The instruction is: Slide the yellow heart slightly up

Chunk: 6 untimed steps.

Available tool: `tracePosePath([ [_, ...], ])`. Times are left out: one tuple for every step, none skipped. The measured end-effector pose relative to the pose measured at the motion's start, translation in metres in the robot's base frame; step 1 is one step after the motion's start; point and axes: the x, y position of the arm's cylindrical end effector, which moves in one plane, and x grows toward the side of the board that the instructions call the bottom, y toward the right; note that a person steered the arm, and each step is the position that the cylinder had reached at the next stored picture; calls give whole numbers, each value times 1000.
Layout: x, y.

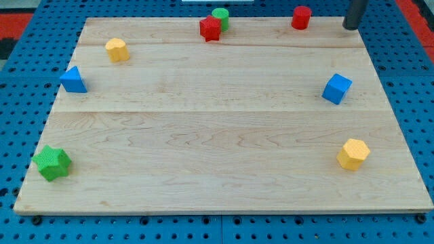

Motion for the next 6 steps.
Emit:
tracePosePath([
  [54, -21],
  [87, -89],
  [98, -204],
  [100, -317],
  [109, -380],
  [108, -440],
])
